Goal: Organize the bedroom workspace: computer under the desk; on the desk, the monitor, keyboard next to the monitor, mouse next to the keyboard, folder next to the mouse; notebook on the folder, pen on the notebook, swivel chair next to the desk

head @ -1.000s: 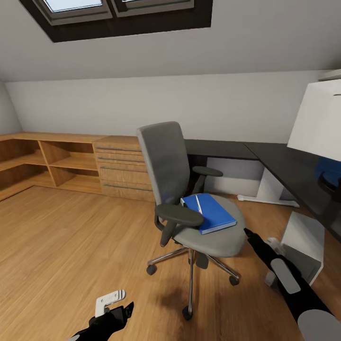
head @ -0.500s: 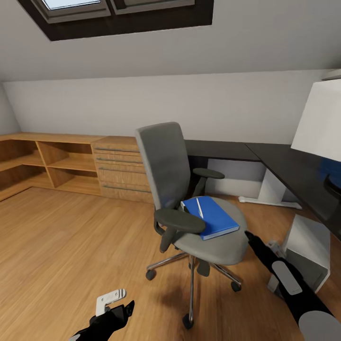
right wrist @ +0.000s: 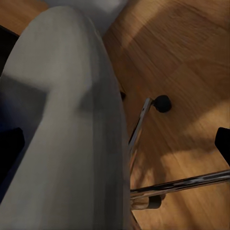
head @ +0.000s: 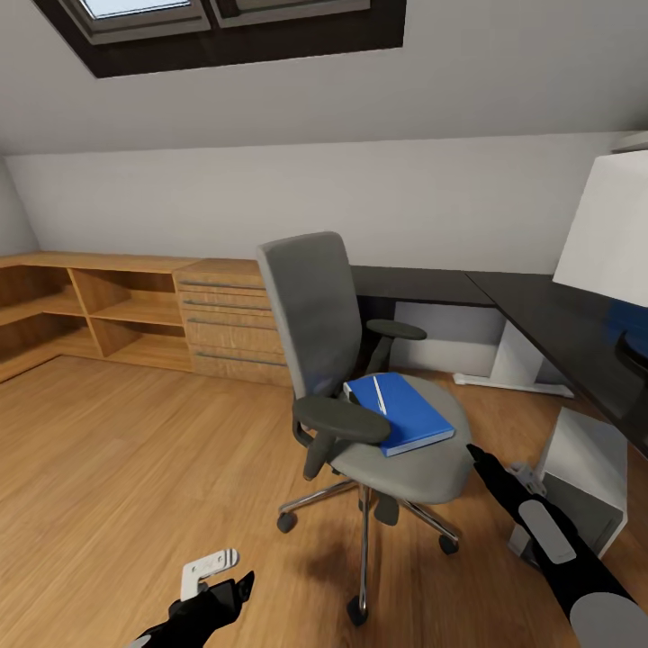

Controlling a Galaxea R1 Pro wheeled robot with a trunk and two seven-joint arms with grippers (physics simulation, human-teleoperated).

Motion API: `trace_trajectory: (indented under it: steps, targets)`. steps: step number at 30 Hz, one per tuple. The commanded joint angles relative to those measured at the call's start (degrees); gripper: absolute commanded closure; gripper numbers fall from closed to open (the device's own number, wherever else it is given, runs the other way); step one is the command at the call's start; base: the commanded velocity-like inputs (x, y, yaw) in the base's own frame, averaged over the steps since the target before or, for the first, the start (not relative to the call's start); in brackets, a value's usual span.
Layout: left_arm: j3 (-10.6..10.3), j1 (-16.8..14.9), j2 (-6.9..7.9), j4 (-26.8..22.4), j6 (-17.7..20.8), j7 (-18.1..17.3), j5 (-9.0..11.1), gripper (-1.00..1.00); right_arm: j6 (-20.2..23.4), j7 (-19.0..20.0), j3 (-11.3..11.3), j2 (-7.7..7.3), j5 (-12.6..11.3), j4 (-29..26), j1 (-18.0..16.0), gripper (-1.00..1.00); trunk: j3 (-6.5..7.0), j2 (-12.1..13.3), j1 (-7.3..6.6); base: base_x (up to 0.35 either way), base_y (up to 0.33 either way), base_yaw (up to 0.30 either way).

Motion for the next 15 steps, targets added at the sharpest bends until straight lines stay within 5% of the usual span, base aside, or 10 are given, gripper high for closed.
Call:
trace_trajectory:
  steps: [1, 9, 15]
  targets:
    - [-0.1, 0.0, 0.0, -0.1, 0.2, 0.5, 0.6, -1.0, 0.3, 0.1, -0.2, 0.01, -0.3, 0.0, 0.0, -1.0, -0.05, 0.0, -0.01, 0.0, 0.0, 0.0]
    - [-0.2, 0.0, -0.04, -0.2, 0.3, 0.5, 0.7, -1.0, 0.3, 0.1, -0.2, 0.01, -0.3, 0.0, 0.0, -1.0, -0.05, 0.0, -0.01, 0.0, 0.0, 0.0]
    - [-0.2, 0.0, -0.13, -0.2, 0.3, 0.5, 0.8, -1.0, 0.3, 0.1, -0.2, 0.01, -0.3, 0.0, 0.0, -1.0, -1.37, -0.1, 0.15, 0.0, 0.0, 0.0]
